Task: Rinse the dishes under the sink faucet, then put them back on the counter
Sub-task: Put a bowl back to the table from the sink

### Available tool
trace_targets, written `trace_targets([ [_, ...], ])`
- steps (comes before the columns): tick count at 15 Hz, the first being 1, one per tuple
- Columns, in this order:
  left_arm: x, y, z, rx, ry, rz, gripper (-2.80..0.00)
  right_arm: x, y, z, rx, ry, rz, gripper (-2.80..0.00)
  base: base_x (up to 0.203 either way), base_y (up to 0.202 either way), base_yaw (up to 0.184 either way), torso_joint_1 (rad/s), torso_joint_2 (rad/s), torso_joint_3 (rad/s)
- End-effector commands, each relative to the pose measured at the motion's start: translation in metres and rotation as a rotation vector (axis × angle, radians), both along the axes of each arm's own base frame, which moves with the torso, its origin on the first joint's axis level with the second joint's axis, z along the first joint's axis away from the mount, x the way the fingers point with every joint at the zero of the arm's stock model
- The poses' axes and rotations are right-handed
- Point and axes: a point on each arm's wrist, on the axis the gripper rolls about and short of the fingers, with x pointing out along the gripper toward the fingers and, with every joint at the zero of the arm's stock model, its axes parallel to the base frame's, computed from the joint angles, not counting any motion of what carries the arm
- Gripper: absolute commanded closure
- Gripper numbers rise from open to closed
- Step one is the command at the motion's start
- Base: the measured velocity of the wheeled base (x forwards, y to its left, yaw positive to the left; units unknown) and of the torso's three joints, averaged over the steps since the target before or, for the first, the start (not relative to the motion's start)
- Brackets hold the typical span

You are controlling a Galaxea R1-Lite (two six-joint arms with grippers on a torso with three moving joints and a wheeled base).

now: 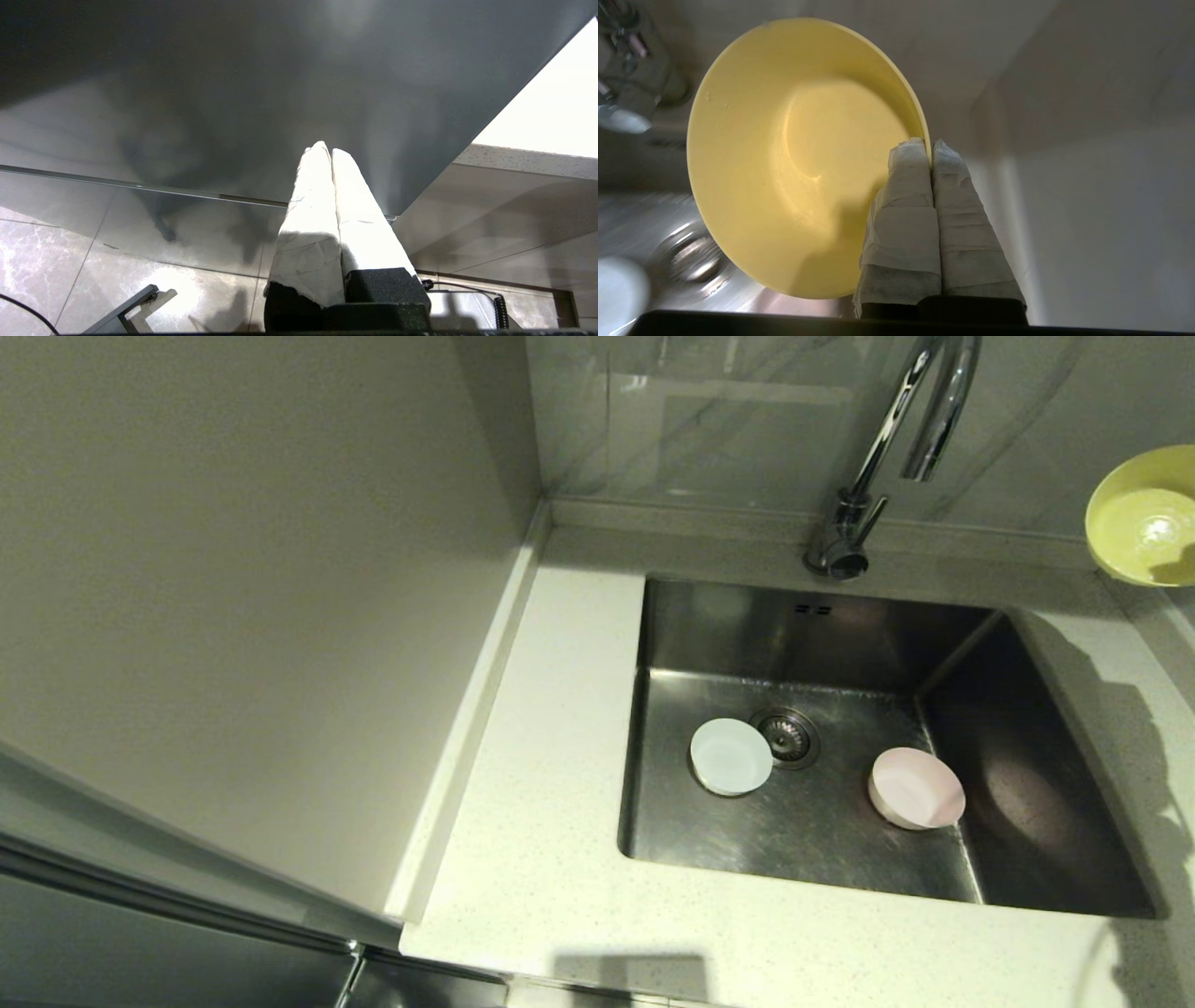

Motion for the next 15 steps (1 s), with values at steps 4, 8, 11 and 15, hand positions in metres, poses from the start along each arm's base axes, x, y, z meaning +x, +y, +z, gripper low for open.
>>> trace_targets([
  [4, 0.0, 0.0, 0.0, -0.001, -0.002, 0.001, 0.0, 0.049, -0.027, -0.029, 0.607, 0.403, -0.09, 0.0, 0.0, 0.0, 0.0, 0.0, 0.0, 0.0],
  [8, 0.0, 0.0, 0.0, -0.001, -0.002, 0.001, 0.0, 0.093, -0.05, -0.048, 0.639, 0.302, -0.166, 0.0, 0.0, 0.0, 0.0, 0.0, 0.0, 0.0],
  [11, 0.0, 0.0, 0.0, -0.001, -0.002, 0.001, 0.0, 0.107, -0.07, -0.038, 0.479, 0.164, -0.163, 0.0, 0.0, 0.0, 0.0, 0.0, 0.0, 0.0],
  [15, 0.0, 0.0, 0.0, -0.001, -0.002, 0.001, 0.0, 0.109, -0.087, -0.039, 0.327, 0.145, -0.175, 0.0, 0.0, 0.0, 0.0, 0.0, 0.0, 0.0],
])
